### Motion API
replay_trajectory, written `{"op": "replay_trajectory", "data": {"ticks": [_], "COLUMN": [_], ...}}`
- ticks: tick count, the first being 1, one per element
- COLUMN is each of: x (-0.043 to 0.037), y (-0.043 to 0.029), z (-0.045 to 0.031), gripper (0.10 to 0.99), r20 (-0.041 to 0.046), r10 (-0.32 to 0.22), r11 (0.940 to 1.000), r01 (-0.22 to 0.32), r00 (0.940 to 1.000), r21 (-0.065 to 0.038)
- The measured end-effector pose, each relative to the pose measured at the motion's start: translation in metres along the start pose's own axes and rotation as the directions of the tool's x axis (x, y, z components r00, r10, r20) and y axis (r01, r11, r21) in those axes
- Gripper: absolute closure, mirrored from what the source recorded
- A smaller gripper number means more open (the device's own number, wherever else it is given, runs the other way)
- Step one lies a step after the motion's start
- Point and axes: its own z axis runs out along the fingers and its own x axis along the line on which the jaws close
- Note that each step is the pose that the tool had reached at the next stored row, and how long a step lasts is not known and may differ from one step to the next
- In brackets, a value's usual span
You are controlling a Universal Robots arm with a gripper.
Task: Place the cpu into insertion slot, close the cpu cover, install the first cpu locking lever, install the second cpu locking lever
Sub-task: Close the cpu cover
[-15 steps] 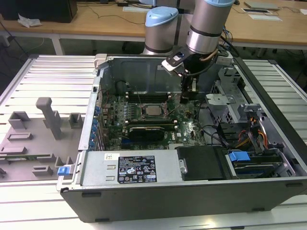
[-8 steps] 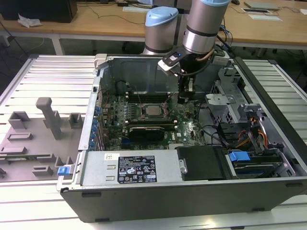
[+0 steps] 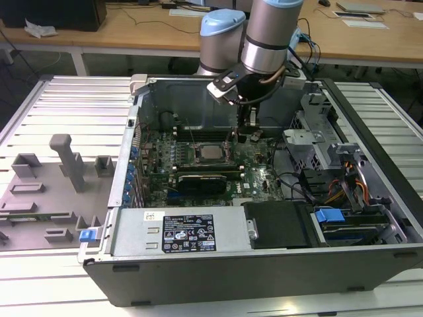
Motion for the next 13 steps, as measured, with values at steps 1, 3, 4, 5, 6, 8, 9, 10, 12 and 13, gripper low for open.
{"op": "replay_trajectory", "data": {"ticks": [1, 3, 4, 5, 6, 8, 9, 10, 12, 13], "x": [-0.0002, -0.0005, -0.0007, -0.0008, -0.0009, -0.0010, -0.0010, -0.0009, -0.0011, -0.0011], "y": [-0.0031, -0.0082, -0.0117, -0.0141, -0.0158, -0.0173, -0.0174, -0.0178, -0.0202, -0.0214], "z": [0.0002, 0.0005, 0.0008, 0.0010, 0.0011, 0.0012, 0.0012, 0.0013, 0.0016, 0.0019], "gripper": [0.980, 0.980, 0.980, 0.980, 0.980, 0.980, 0.980, 0.980, 0.980, 0.980], "r20": [-0.0001, -0.0001, -0.0003, -0.0003, -0.0003, -0.0003, -0.0007, -0.0017, -0.0043, -0.0054], "r10": [0.000, 0.000, 0.000, 0.000, 0.000, 0.000, 0.000, 0.000, -0.003, -0.003], "r11": [1.0000, 1.0000, 1.0000, 1.0000, 1.0000, 1.0000, 1.0000, 1.0000, 0.9997, 0.9995], "r01": [0.000, 0.000, 0.000, 0.000, 0.000, 0.000, 0.000, 0.000, 0.002, 0.003], "r00": [1.0000, 1.0000, 1.0000, 1.0000, 1.0000, 1.0000, 1.0000, 1.0000, 1.0000, 1.0000], "r21": [-0.001, -0.003, -0.004, -0.004, -0.005, -0.005, -0.006, -0.008, -0.024, -0.033]}}
